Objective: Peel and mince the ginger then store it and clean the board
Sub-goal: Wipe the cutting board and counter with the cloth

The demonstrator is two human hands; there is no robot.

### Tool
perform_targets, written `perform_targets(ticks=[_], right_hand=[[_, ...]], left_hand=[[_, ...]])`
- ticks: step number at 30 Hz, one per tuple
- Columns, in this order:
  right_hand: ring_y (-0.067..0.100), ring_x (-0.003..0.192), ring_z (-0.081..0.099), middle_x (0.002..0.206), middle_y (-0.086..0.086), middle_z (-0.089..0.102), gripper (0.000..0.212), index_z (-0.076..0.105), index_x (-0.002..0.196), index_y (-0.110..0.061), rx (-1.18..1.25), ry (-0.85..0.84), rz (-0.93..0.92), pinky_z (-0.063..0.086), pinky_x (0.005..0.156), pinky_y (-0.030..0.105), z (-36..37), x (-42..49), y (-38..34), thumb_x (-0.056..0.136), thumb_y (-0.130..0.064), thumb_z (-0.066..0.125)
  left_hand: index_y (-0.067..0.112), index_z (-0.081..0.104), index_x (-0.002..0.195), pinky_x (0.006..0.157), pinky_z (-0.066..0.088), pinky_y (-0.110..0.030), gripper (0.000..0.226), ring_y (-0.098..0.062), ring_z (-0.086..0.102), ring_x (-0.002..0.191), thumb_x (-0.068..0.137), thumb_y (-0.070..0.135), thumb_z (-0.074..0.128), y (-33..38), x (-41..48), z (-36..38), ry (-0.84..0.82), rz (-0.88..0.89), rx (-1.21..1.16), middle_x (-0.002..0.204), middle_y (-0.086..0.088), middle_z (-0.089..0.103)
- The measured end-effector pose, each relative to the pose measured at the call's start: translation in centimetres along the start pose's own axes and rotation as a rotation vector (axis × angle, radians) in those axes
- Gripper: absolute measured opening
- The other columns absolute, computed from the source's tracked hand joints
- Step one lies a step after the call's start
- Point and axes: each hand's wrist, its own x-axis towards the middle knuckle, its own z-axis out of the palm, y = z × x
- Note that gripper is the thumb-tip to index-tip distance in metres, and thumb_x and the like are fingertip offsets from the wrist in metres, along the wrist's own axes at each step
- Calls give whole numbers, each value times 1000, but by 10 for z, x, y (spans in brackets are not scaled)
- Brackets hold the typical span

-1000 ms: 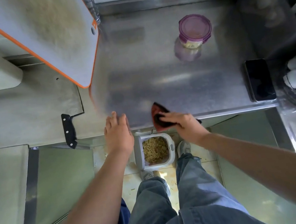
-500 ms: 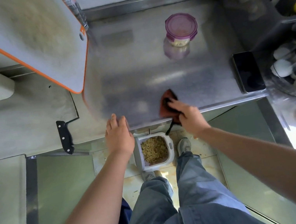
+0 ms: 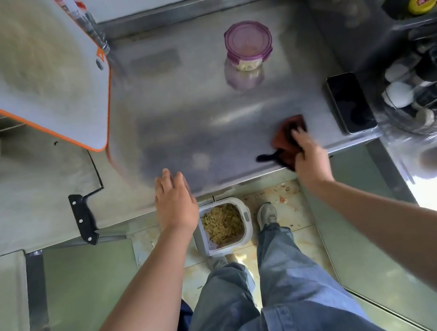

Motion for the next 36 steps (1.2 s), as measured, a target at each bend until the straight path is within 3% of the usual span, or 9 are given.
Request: perform_targets(ticks=[4,6,10,14,18,24,29,33,36], right_hand=[[16,136,38,147,1,41,63,48,137,-13,77,-384,-288,20,113,20,45,-40,-31,84,18,35],[17,134,41,144,2,46,61,50,136,-14,169,-470,-304,25,113,20,54,-40,-47,86,17,35],[15,124,48,133,3,53,63,52,134,-15,397,-231,-130,36,107,18,32,6,-63,84,18,33],[22,137,35,148,10,38,63,40,143,-8,209,93,14,21,115,24,9,65,-47,85,14,32],[23,145,17,159,6,10,67,19,151,-10,53,71,205,17,114,26,17,85,-33,89,12,29],[22,146,14,160,7,9,65,20,150,-7,2,-290,-157,7,109,14,64,105,-84,89,12,30],[23,141,30,151,10,35,63,43,140,-7,10,-548,-398,6,100,-4,89,92,-106,84,18,31],[20,136,38,145,4,45,62,54,133,-18,-104,-685,-558,12,109,10,84,50,-95,85,17,35],[18,127,50,141,2,50,56,56,131,-19,-132,-781,-668,31,111,22,76,12,-82,89,13,39]], left_hand=[[8,44,127,110,30,-40,37,-33,23,139,91,11,53,5,4,-3,27,-20,19,151,-16,25],[7,48,124,106,33,-38,34,-33,29,133,91,10,51,4,7,-6,44,-15,15,145,-16,33],[8,53,118,105,35,-40,26,-33,31,132,92,8,48,-1,14,-7,78,-11,-10,144,-17,34],[12,46,131,115,27,-42,34,-33,20,142,97,12,45,-6,20,-4,62,-42,-29,154,-17,24],[15,46,130,114,30,-42,32,-30,21,143,98,15,44,-10,22,-5,52,-60,-46,153,-14,26],[17,50,125,108,34,-40,28,-26,26,139,98,15,43,-10,25,-13,48,-93,-96,150,-7,30],[12,47,132,109,35,-37,36,-24,25,141,96,10,44,-17,20,-17,52,-80,-149,154,-7,27],[12,46,135,112,32,-37,38,-25,24,141,97,10,41,-20,13,-15,58,-80,-142,153,-9,25],[14,48,134,113,31,-39,39,-26,23,141,95,10,44,-21,10,-14,70,-81,-123,153,-10,25]])
